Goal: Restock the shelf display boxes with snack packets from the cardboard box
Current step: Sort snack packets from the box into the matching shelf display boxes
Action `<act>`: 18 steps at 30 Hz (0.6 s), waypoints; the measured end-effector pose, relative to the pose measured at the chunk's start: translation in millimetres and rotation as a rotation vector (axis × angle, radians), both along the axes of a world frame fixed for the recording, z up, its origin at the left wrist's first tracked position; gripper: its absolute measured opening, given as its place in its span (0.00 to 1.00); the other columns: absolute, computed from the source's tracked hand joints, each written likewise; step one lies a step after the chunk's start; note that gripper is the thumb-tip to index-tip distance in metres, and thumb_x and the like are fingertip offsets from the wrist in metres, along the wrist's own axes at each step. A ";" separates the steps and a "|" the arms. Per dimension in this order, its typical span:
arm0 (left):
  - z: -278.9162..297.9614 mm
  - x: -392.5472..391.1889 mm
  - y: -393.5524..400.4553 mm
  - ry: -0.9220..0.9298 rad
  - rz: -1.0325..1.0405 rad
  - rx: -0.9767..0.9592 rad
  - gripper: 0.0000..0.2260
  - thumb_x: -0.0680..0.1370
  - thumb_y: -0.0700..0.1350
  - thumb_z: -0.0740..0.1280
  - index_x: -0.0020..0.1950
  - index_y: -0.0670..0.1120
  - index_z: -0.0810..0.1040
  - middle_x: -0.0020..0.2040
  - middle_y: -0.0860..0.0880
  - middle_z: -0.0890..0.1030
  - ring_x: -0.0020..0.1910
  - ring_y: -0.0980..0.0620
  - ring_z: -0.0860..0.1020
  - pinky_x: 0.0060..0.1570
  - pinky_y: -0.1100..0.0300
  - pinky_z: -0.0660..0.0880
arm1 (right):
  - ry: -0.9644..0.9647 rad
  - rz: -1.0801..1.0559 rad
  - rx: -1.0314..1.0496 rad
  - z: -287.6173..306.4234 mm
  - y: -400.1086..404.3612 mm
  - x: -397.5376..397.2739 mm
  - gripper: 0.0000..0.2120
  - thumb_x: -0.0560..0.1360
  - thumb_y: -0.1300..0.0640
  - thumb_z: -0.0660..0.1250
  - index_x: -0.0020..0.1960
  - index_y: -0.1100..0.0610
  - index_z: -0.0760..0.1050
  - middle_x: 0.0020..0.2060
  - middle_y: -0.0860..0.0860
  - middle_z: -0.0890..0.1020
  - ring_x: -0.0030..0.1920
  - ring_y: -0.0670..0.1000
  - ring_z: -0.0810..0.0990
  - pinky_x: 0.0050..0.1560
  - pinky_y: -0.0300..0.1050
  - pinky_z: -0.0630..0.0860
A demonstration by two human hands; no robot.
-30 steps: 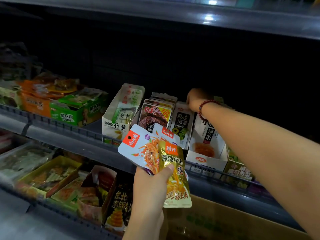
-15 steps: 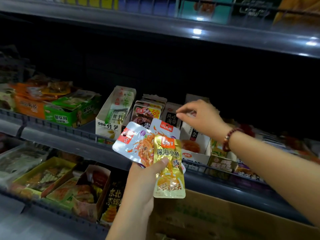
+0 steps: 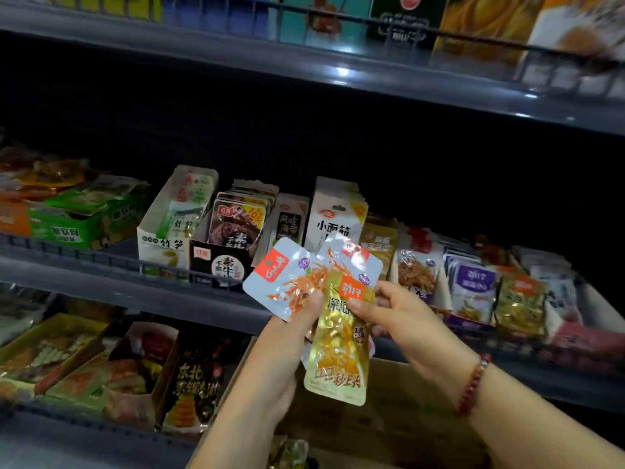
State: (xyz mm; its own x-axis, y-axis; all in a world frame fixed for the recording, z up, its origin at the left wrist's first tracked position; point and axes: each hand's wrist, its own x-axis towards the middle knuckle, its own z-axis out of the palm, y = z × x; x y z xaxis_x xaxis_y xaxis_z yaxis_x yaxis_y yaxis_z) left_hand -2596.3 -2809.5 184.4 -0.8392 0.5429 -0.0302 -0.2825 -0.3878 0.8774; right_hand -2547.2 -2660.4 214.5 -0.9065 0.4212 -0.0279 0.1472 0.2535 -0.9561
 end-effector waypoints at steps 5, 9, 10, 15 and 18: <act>1.4 6.3 7.0 0.082 -0.010 -0.110 0.15 0.73 0.50 0.68 0.57 0.47 0.79 0.49 0.49 0.86 0.51 0.48 0.84 0.58 0.47 0.76 | 0.027 -0.048 -0.067 -2.5 13.1 23.9 0.11 0.74 0.58 0.69 0.55 0.54 0.76 0.47 0.48 0.85 0.52 0.52 0.83 0.55 0.52 0.75; -1.9 10.3 7.2 0.125 -0.037 -0.203 0.09 0.74 0.46 0.71 0.54 0.47 0.80 0.45 0.50 0.86 0.43 0.49 0.85 0.41 0.58 0.80 | 0.052 -0.019 -0.027 -0.6 21.3 39.2 0.12 0.75 0.59 0.68 0.57 0.50 0.75 0.48 0.46 0.85 0.50 0.47 0.83 0.55 0.50 0.78; -1.8 11.3 7.1 0.132 -0.066 -0.213 0.09 0.75 0.45 0.70 0.54 0.48 0.80 0.45 0.51 0.86 0.43 0.50 0.85 0.38 0.60 0.80 | 0.055 -0.011 -0.015 -0.4 24.0 42.6 0.12 0.75 0.59 0.67 0.57 0.49 0.75 0.48 0.46 0.85 0.50 0.46 0.83 0.54 0.48 0.78; -1.8 10.2 3.8 0.207 -0.179 -0.298 0.10 0.76 0.41 0.70 0.57 0.48 0.79 0.48 0.52 0.86 0.47 0.53 0.84 0.44 0.61 0.80 | 0.016 0.017 0.037 0.4 36.5 56.8 0.14 0.74 0.61 0.67 0.57 0.49 0.73 0.47 0.46 0.85 0.48 0.45 0.84 0.48 0.44 0.77; -1.7 4.1 -2.8 0.215 -0.269 -0.350 0.13 0.75 0.39 0.70 0.59 0.46 0.78 0.50 0.48 0.86 0.49 0.48 0.84 0.54 0.51 0.79 | -0.015 0.028 0.031 2.5 45.9 62.2 0.14 0.75 0.62 0.66 0.59 0.51 0.74 0.47 0.48 0.85 0.48 0.47 0.84 0.47 0.44 0.77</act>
